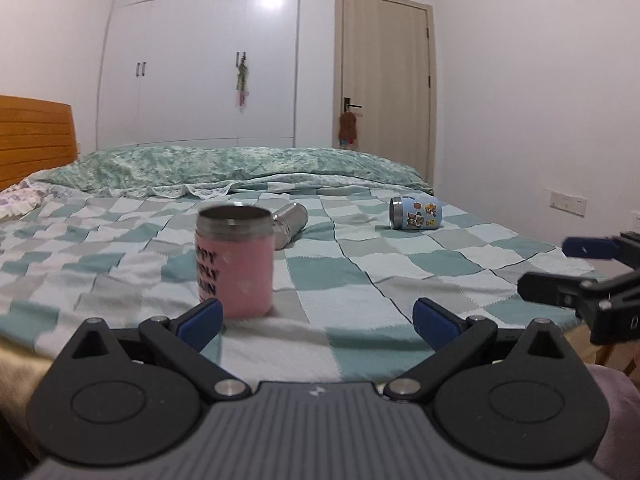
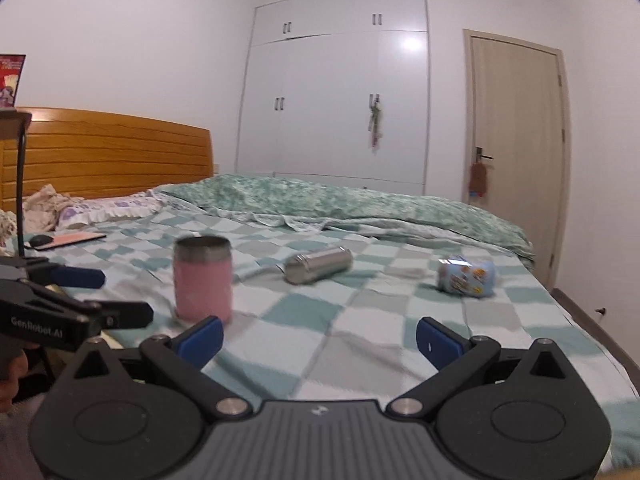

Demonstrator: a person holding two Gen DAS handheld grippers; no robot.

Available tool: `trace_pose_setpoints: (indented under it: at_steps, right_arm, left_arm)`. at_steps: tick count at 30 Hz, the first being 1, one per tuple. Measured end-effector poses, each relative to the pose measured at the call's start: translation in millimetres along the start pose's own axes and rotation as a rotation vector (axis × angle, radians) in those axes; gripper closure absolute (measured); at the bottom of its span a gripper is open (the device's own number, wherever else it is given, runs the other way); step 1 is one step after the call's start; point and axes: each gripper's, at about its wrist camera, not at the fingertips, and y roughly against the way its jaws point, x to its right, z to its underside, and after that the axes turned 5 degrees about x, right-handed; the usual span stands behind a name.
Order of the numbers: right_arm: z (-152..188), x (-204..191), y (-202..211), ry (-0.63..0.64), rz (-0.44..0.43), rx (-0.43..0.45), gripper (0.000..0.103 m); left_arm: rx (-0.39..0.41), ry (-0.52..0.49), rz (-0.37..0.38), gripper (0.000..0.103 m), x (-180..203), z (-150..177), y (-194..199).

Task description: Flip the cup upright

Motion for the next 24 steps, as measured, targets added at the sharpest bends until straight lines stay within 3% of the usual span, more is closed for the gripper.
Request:
trace_pose_setpoints:
  at_steps: [8, 12, 24]
  right_arm:
    - [43, 16, 16, -0.027, 0.103, 0.018, 0.0]
    - [48, 27, 21, -0.08, 0.147, 0.035, 0.0]
    - [49, 33, 25, -0.105, 0.173, 0.058, 0.0]
  left_arm:
    - [0.079, -0.002, -0.044, 0.0, 27, 28, 2]
    - [0.095, 0.014, -0.08, 0.0, 30, 31, 2]
    - [0.144, -0.016, -0.071, 0.0, 37, 33, 11]
